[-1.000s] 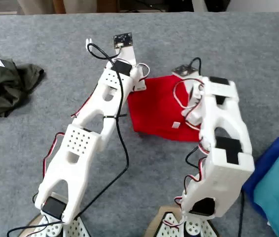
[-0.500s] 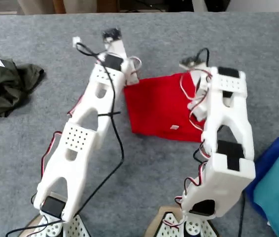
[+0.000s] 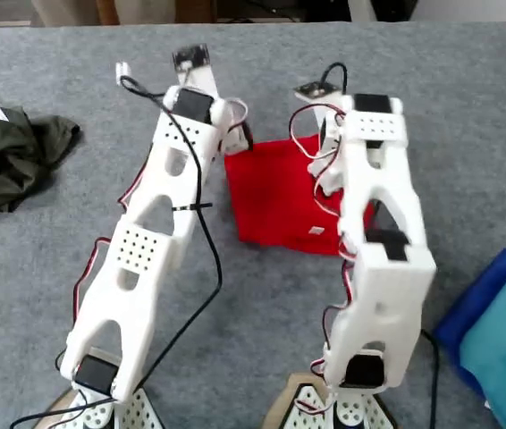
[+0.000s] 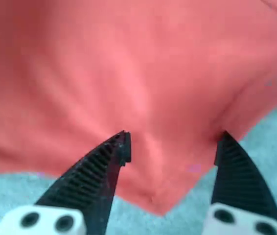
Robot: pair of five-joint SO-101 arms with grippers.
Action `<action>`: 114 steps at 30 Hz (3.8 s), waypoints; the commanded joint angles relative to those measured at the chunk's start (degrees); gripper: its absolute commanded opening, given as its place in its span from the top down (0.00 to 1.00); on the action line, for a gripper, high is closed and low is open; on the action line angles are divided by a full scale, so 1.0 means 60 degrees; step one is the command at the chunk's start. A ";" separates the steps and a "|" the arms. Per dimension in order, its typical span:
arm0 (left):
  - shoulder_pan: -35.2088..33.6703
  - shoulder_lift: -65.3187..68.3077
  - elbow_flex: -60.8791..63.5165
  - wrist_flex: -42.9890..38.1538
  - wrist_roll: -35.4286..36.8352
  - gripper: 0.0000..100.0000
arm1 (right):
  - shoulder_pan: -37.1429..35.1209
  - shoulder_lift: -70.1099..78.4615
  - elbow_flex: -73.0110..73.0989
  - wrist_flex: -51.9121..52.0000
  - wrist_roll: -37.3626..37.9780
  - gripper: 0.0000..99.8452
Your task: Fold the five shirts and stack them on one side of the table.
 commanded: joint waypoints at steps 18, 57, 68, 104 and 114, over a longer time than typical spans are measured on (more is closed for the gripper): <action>0.0733 -0.0081 0.1744 -0.2432 0.0908 0.98 | 0.0315 0.4799 -0.5736 0.2725 -0.0513 0.94; 0.4513 -0.1136 -0.2286 -0.2520 0.1773 0.98 | 0.6454 -0.5927 0.1971 0.2315 0.0322 1.00; 0.7311 -0.1516 -0.2256 -0.4645 0.1714 0.98 | 1.1538 -0.7055 0.3026 0.1685 0.2579 1.00; 0.8396 -0.1604 -0.1744 -0.4601 0.0689 0.81 | 1.4278 -0.7143 0.3582 0.0689 0.4059 0.51; 0.5582 -0.1590 -0.2154 -0.2037 -0.1348 0.94 | 1.2227 -0.7143 0.3128 0.2051 0.3985 0.92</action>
